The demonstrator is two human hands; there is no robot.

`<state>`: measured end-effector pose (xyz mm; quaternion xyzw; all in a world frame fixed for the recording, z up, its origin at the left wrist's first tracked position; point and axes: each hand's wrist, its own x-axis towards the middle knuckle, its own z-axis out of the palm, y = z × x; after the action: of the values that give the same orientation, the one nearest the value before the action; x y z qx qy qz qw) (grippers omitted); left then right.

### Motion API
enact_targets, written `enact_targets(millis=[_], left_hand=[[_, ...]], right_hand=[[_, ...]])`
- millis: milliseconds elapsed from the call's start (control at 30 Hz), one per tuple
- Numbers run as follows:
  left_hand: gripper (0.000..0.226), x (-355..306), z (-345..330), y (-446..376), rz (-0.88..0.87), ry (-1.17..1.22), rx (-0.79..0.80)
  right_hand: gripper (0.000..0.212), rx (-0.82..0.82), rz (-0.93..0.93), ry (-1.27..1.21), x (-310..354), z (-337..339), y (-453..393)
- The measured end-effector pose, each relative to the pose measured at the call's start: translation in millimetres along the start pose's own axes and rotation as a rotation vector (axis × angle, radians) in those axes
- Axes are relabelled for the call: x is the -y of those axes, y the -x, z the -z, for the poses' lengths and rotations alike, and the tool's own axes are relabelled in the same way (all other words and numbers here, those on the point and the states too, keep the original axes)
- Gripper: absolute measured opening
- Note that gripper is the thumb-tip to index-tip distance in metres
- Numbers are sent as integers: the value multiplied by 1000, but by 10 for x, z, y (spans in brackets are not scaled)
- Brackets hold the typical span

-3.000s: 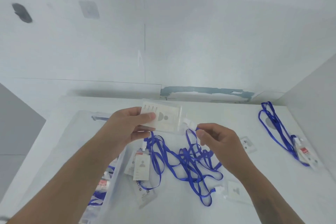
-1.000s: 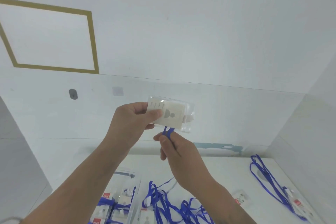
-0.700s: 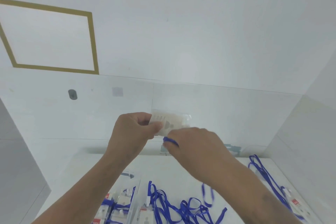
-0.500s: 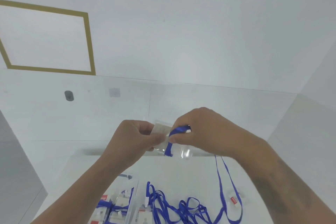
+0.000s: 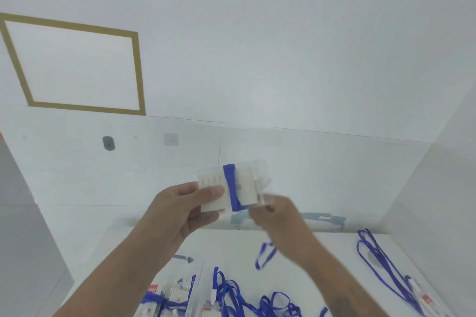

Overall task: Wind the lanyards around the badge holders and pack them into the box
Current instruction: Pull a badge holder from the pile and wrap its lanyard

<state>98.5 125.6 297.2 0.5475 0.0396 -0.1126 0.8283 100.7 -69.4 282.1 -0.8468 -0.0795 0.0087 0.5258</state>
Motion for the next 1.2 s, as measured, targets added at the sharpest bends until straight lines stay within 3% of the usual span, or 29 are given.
enact_targets(millis=[67, 133, 267, 400, 533, 633, 733, 800, 833, 967, 1033, 1100, 1200], left_hand=[[22, 45, -4, -18, -31, -13, -119], [4, 125, 6, -32, -70, -187, -259], [20, 210, 69, 7, -174, -519, -314], [25, 233, 142, 94, -159, -684, -164], [17, 237, 216, 191, -36, -733, 45], [10, 210, 249, 268, 3, -594, 148], [21, 233, 344, 273, 12, -340, 85], [30, 293, 394, 226, 26, -183, -18], [26, 329, 402, 201, 31, -127, -68], [8, 473, 412, 162, 50, -83, -277], [2, 528, 442, 166, 21, -201, -394], [10, 562, 495, 186, -56, -406, -449], [8, 620, 624, 238, -79, -674, -373]], right_hand=[[26, 101, 69, 138, -42, -254, 196], [37, 154, 144, 427, -12, -391, 324], [32, 151, 272, 770, 210, -321, 364], [27, 126, 309, 742, 351, -41, 251], [10, 131, 252, 459, 398, 144, 86], [4, 125, 163, 148, 362, 189, 20], [20, 56, 61, -93, 269, 58, 41], [50, 50, -6, -50, 164, -132, 132], [52, 70, -37, 4, 106, -256, 197], [29, 135, 75, 269, -91, -687, 384], [26, 136, 183, 499, -172, -805, 434], [27, 75, 348, 759, -222, -839, 447], [26, 131, 387, 759, -98, -736, 460]])
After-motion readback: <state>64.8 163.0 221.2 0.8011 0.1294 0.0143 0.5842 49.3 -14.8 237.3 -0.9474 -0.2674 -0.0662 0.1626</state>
